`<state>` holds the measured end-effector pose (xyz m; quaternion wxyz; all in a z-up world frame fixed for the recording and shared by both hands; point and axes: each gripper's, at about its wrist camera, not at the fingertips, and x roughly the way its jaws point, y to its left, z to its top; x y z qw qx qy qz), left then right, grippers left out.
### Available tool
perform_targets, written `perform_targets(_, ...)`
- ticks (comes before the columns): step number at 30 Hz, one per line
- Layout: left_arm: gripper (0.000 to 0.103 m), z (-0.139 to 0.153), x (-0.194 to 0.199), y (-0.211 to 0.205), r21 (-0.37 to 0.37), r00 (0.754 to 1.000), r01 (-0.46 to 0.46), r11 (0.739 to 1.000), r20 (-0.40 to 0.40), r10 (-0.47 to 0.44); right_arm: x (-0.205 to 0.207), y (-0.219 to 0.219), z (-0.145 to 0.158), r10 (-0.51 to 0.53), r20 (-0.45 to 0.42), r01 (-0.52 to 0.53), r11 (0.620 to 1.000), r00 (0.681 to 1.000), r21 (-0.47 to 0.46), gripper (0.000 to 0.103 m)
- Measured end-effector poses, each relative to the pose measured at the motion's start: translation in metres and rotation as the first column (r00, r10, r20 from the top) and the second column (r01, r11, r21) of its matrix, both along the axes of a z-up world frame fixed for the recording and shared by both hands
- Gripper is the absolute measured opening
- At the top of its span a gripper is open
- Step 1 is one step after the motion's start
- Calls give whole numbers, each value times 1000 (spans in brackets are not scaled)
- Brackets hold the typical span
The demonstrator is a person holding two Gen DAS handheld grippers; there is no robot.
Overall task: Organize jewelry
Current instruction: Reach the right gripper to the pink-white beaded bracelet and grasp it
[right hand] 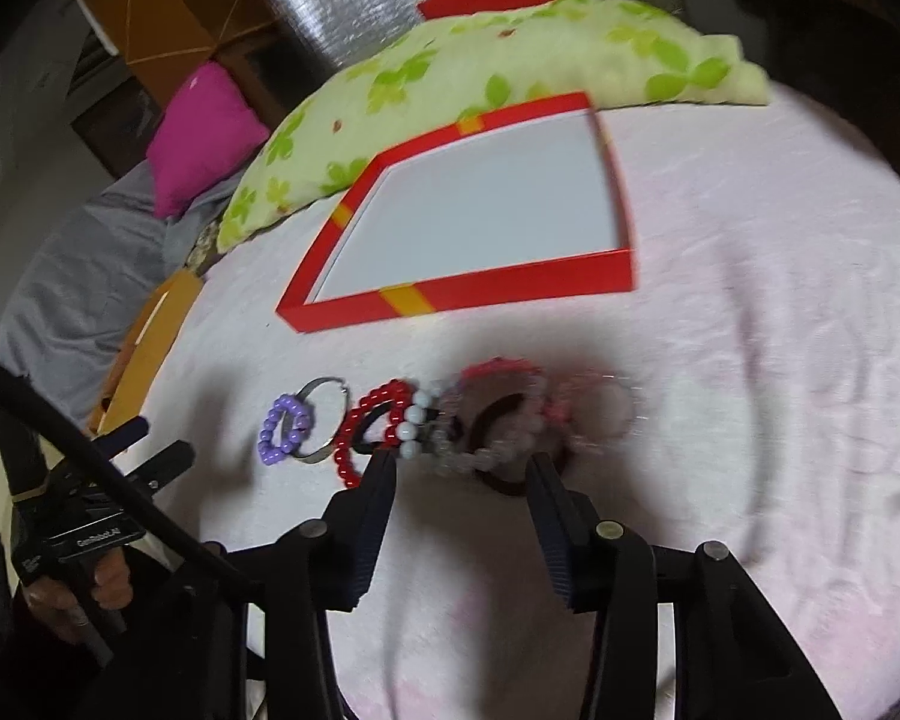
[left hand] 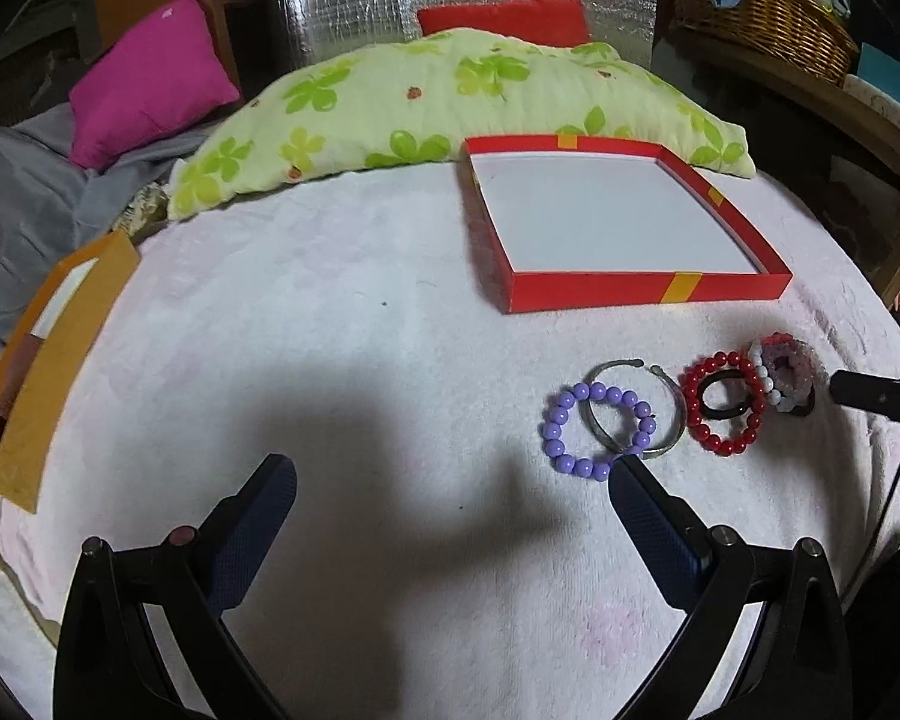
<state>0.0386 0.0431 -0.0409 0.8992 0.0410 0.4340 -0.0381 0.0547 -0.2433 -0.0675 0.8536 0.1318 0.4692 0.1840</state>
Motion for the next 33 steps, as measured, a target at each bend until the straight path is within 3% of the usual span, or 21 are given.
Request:
perform_targets(5,103,-14,7,-8,8,999,28,1000,-22,-28,18,11,-15,-26,-39,24,998,999,-55,48)
perform_targets(9,102,-20,8,-17,46,999,49,998,-12,-48,26,9,-21,-44,-65,42,998,997,-42,48)
perform_targets(11,101,-22,9,-22,50,998,63,997,-12,-62,27,12,-22,-43,-58,40,998,997,-57,42)
perform_targets(13,93,-25,12,-27,42,997,78,996,-19,-77,27,15,-24,-49,-61,45,997,997,-67,29)
perform_targets(16,82,-31,18,-30,27,995,90,996,-43,-89,30,15,-27,-67,-60,64,996,996,-54,20)
perform_targets(22,61,-34,22,-36,-21,991,129,991,-40,-130,22,6,-25,-77,-40,75,997,996,-32,19)
perform_targets(27,29,-35,21,-36,-36,988,147,988,-37,-148,20,-4,-27,-92,-64,92,996,994,7,19)
perform_targets(33,14,-33,22,-26,-43,993,113,993,-27,-115,18,-3,-24,-90,-47,91,995,995,27,19)
